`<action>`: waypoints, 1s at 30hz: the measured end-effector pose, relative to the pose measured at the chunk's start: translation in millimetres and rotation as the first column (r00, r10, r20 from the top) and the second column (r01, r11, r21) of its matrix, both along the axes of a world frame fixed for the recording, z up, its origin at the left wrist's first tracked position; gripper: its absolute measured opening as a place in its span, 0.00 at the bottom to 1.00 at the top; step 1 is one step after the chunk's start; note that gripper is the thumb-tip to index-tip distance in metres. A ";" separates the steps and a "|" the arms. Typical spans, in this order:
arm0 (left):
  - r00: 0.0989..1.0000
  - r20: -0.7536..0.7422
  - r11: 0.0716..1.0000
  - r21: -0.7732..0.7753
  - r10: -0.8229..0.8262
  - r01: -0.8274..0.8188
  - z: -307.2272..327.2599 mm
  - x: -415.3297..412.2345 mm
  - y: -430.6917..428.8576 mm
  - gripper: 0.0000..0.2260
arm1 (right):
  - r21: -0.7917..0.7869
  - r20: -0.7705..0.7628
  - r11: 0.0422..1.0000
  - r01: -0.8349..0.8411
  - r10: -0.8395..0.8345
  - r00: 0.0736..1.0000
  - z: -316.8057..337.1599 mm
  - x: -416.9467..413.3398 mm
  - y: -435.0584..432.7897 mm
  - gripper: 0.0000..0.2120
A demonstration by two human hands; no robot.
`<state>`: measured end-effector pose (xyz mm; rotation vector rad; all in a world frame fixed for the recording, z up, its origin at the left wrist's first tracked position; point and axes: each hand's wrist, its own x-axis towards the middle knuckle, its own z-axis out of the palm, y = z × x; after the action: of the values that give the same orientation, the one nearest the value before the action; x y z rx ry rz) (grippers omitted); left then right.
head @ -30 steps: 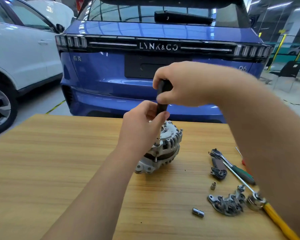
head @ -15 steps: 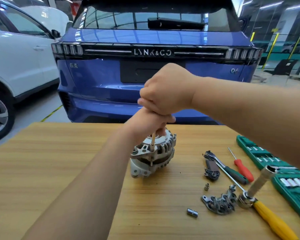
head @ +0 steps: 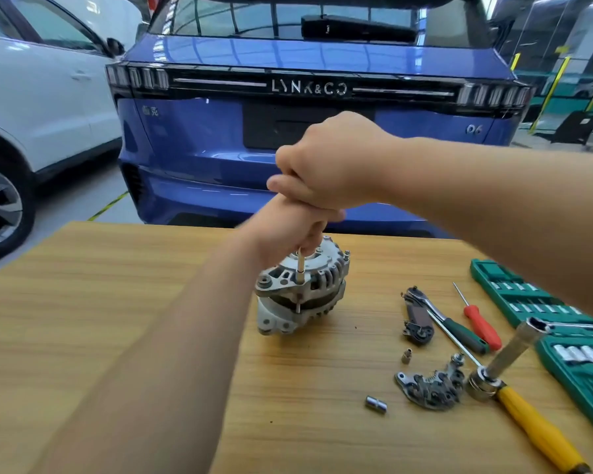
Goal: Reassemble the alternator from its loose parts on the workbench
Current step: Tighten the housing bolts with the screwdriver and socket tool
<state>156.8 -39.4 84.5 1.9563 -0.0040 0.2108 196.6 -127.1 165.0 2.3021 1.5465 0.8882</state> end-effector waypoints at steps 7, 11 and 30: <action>0.933 0.197 0.941 -0.216 0.302 -0.259 -17.7 -2.5 -14.2 0.11 | 0.109 -0.023 0.988 0.106 -0.104 0.994 -6.2 -3.6 13.5 0.21; 0.991 0.029 0.975 -0.181 0.134 -0.127 -11.5 -5.6 4.9 0.11 | -0.064 0.061 0.993 -0.095 0.099 0.993 -1.1 2.4 11.9 0.19; 0.991 0.132 0.980 -0.189 -0.033 0.057 -16.5 -8.1 13.6 0.09 | -0.045 0.001 0.998 -0.050 0.050 0.999 0.5 -4.9 9.3 0.21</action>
<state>148.7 -25.7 68.1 1.7457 -0.1082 0.2959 191.8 -117.8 165.5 2.2403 1.6129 0.8580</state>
